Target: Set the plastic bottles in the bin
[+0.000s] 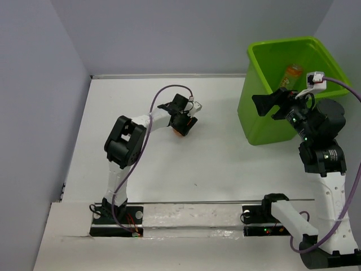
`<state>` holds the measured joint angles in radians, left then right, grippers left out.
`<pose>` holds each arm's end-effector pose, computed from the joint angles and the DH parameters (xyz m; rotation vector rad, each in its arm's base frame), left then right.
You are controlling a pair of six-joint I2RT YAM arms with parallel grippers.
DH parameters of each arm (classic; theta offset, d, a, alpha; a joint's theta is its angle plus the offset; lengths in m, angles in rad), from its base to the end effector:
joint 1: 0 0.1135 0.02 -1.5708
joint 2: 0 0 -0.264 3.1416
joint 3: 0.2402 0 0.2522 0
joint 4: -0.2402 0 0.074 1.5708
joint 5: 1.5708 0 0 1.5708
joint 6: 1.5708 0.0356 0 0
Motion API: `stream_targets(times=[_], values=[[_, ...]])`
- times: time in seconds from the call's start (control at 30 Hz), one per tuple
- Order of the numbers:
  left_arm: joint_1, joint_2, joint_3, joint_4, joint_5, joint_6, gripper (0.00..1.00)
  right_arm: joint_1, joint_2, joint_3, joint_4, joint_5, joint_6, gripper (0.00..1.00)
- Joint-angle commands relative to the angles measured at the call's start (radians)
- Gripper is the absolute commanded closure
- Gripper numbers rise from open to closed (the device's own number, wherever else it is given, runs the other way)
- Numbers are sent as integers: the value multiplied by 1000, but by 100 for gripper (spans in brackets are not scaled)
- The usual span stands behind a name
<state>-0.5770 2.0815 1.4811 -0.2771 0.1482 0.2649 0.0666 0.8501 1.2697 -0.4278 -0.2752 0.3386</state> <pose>0.3783 -0.2525 0.1709 1.0657 2.2188 -0.3186 0.1523 0.0199 0.4656 -0.0008 1.6040 0.5327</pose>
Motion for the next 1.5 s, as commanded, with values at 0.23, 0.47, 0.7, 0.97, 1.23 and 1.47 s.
stream_targets(times=[0.23,0.47,0.7,0.97,1.23,1.47], values=[[-9,-344,-88,166,155,-180,87,1,-134,-53,43,-133,47,5],[-55,-626,-254,440,433,-354,86,1,-114,-189,188,-452,207,3],[-205,-701,-268,529,461,-411,85,91,-43,-213,242,-449,223,1],[-290,-702,-245,546,475,-418,85,205,20,-233,314,-388,217,0],[-328,-718,-239,549,456,-420,81,279,52,-253,411,-369,278,57],[-334,-790,-265,503,346,-426,29,289,12,-118,313,-120,202,98]])
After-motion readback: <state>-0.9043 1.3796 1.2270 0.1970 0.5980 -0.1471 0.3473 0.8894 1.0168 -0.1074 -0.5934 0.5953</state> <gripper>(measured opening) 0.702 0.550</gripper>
